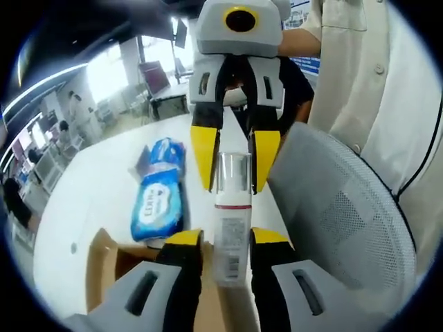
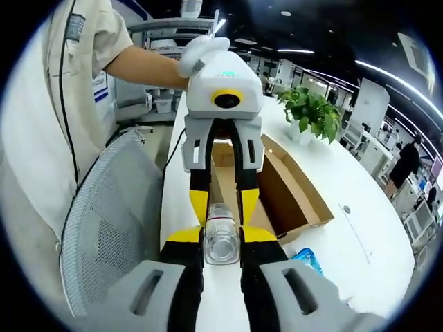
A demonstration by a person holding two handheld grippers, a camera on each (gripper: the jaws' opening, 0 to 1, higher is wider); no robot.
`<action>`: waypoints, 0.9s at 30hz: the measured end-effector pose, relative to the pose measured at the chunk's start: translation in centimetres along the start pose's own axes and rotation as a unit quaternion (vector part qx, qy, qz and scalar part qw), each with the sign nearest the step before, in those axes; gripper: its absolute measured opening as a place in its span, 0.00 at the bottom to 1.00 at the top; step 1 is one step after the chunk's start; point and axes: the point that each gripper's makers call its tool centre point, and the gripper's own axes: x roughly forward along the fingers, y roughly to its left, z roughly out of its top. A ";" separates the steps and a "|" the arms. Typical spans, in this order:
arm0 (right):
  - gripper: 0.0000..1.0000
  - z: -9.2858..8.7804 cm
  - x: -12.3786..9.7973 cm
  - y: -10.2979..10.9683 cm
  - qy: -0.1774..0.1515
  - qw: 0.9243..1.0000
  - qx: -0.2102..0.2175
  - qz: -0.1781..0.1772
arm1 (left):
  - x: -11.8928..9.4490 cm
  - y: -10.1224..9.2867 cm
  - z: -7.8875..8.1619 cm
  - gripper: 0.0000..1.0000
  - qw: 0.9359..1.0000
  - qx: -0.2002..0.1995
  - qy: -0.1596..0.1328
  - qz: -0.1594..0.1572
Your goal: Operate the shoe box by opening the lid, removing the specified soft item, and placing it in the target area until the item is outside and the box remains undamaged.
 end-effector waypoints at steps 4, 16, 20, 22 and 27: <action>0.16 0.0 -0.3 -0.4 0.001 1.000 -0.003 -0.002 | 0.0 0.6 0.3 0.28 1.000 -0.004 -0.007 0.012; 0.16 0.2 -1.2 -2.0 0.004 1.000 -0.007 -0.011 | -0.4 1.7 0.8 0.40 0.998 -0.032 -0.032 0.040; 0.16 0.1 -1.7 -2.7 0.009 1.000 -0.010 -0.013 | -1.0 2.0 0.4 0.45 0.996 -0.061 -0.030 0.054; 0.16 0.0 -1.9 -3.1 0.011 1.000 -0.012 -0.015 | -1.3 2.2 0.2 0.47 0.995 -0.076 -0.032 0.061; 0.16 0.0 -2.4 -4.3 0.016 1.000 -0.015 -0.019 | -2.0 2.5 -0.3 0.51 0.991 -0.102 -0.039 0.078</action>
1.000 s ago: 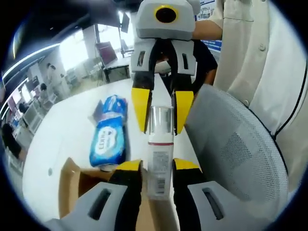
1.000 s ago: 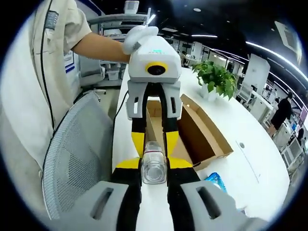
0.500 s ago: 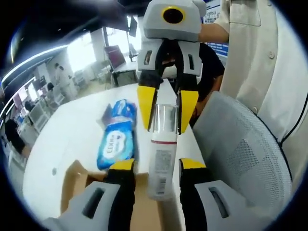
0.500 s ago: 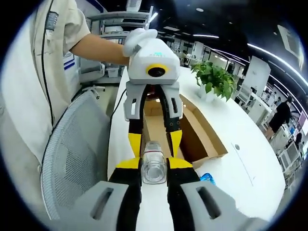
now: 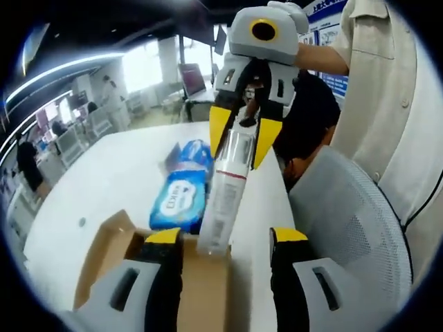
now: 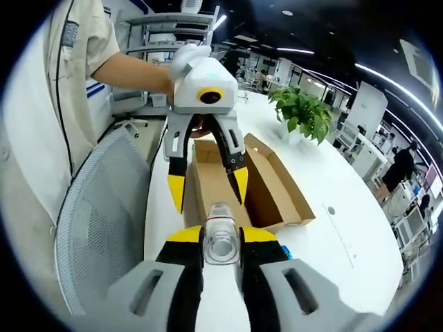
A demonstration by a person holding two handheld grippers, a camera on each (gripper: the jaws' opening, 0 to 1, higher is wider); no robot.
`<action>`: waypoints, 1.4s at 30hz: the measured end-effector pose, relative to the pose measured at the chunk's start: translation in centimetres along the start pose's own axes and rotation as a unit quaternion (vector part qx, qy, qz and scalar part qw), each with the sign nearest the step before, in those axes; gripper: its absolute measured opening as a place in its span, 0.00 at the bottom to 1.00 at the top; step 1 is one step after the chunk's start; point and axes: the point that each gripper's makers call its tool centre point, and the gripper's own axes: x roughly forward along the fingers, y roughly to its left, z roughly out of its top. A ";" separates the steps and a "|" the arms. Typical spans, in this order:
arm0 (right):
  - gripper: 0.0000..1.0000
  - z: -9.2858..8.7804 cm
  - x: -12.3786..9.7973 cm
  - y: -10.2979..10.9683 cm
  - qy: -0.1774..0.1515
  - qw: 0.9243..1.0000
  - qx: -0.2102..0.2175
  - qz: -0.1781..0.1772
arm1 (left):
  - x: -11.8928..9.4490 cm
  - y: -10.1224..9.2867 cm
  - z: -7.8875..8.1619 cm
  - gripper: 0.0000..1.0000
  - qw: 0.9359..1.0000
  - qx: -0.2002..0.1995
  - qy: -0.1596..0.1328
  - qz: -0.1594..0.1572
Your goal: Operate the shoe box by opening the lid, removing the specified soft item, and placing it in the target area until the item is outside and the box remains undamaged.
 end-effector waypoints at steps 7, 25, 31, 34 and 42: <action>0.16 -0.5 -0.5 -2.0 0.009 1.000 -0.008 -0.009 | -1.2 1.0 -0.4 0.57 0.998 -0.047 -0.022 0.035; 0.16 -2.0 -1.4 -7.4 0.046 0.998 -0.032 -0.021 | -4.8 0.4 -2.8 0.67 0.988 -0.109 -0.027 0.107; 0.16 -2.0 -1.4 -8.6 0.051 0.998 -0.040 -0.022 | -5.9 0.1 -3.5 0.69 0.983 -0.124 -0.029 0.129; 0.16 -2.0 -1.3 -9.3 0.056 0.997 -0.049 -0.021 | -6.8 0.3 -3.9 0.70 0.981 -0.129 -0.029 0.143; 0.16 -2.6 -1.0 -11.2 0.075 0.995 -0.062 -0.013 | -8.6 0.5 -5.0 0.76 0.972 -0.145 -0.028 0.182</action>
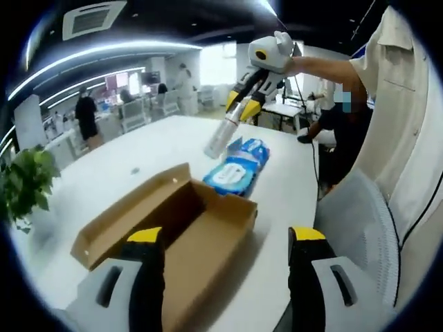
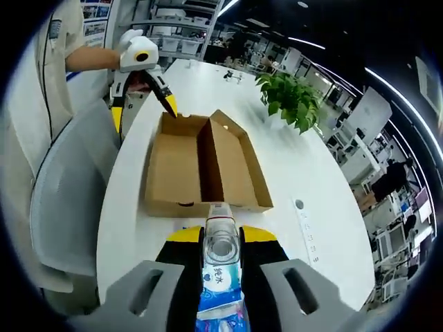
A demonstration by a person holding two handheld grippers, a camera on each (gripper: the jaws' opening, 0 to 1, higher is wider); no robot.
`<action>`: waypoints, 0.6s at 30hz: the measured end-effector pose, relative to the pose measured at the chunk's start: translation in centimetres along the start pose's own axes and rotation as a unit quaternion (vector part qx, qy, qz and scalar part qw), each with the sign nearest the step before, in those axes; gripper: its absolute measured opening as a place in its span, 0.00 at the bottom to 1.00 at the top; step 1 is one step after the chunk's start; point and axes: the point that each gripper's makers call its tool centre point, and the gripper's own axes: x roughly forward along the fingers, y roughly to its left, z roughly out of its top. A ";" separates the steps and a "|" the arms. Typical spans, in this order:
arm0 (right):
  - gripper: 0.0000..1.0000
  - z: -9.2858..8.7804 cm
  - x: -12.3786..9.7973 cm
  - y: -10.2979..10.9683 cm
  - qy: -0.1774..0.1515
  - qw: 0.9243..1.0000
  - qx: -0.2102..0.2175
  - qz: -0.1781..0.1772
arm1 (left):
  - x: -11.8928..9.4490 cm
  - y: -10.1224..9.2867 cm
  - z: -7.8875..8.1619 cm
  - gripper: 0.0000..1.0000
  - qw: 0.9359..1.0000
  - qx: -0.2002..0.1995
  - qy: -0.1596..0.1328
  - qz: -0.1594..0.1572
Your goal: Operate the shoe box by opening the lid, removing the specified soft item, and placing it in the target area until the item is outside and the box remains undamaged.
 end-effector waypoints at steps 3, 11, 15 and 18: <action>0.16 -0.6 0.3 -0.8 0.008 1.000 -0.001 0.002 | -0.4 0.2 -0.2 0.77 1.000 -0.010 -0.008 0.012; 0.16 -1.9 1.3 -2.6 0.025 1.000 0.003 0.009 | -1.4 0.8 -1.2 0.82 0.999 -0.028 -0.018 0.042; 0.16 -2.6 2.1 -3.3 0.041 0.999 0.002 0.016 | -2.0 1.3 -1.5 0.85 0.997 -0.037 -0.021 0.057; 0.16 -3.1 2.6 -3.8 0.051 0.998 -0.001 0.021 | -2.4 1.8 -1.7 0.87 0.997 -0.040 -0.025 0.069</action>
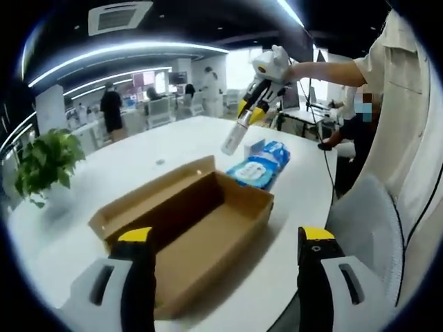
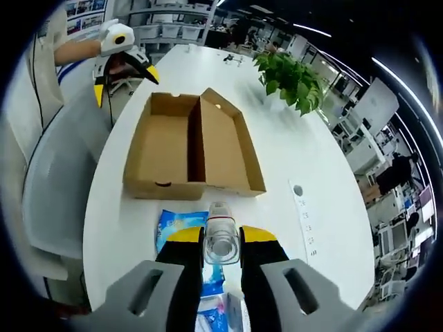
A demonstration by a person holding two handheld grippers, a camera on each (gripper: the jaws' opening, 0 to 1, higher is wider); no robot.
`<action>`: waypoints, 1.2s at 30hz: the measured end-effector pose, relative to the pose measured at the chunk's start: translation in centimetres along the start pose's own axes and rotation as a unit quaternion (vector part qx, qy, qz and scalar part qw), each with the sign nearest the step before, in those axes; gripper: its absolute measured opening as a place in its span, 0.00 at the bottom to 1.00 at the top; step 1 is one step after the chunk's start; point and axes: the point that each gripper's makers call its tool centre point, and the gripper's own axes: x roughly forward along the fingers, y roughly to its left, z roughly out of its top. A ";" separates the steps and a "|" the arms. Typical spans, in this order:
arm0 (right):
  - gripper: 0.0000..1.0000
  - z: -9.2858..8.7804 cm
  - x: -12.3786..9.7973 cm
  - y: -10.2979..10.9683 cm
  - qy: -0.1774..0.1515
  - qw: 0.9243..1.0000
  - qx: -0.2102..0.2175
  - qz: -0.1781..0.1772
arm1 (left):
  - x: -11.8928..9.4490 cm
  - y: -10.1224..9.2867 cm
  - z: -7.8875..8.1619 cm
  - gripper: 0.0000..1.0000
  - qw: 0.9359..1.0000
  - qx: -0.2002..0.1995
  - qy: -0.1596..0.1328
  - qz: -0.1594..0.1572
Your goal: Operate the shoe box by opening the lid, removing the specified soft item, and placing it in the target area until the item is outside and the box remains undamaged.
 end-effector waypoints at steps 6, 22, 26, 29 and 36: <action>0.16 -0.8 1.0 -0.8 0.023 1.000 -0.009 0.012 | -0.5 0.6 -0.3 0.91 1.000 -0.008 -0.003 0.013; 0.16 -3.2 3.6 -2.3 0.096 0.994 -0.023 0.044 | -1.7 1.9 -1.5 1.00 0.999 -0.019 -0.001 0.046; 0.16 -3.8 4.4 -2.3 0.117 0.991 -0.027 0.058 | -1.9 2.4 -1.7 1.00 0.998 -0.021 0.000 0.055; 0.16 -4.4 4.9 -2.3 0.136 0.988 -0.035 0.064 | -2.0 2.5 -1.9 1.00 0.998 -0.023 0.001 0.056; 0.17 -5.3 6.0 -2.4 0.164 0.983 -0.031 0.080 | -2.2 2.8 -2.3 1.00 0.998 -0.027 0.005 0.060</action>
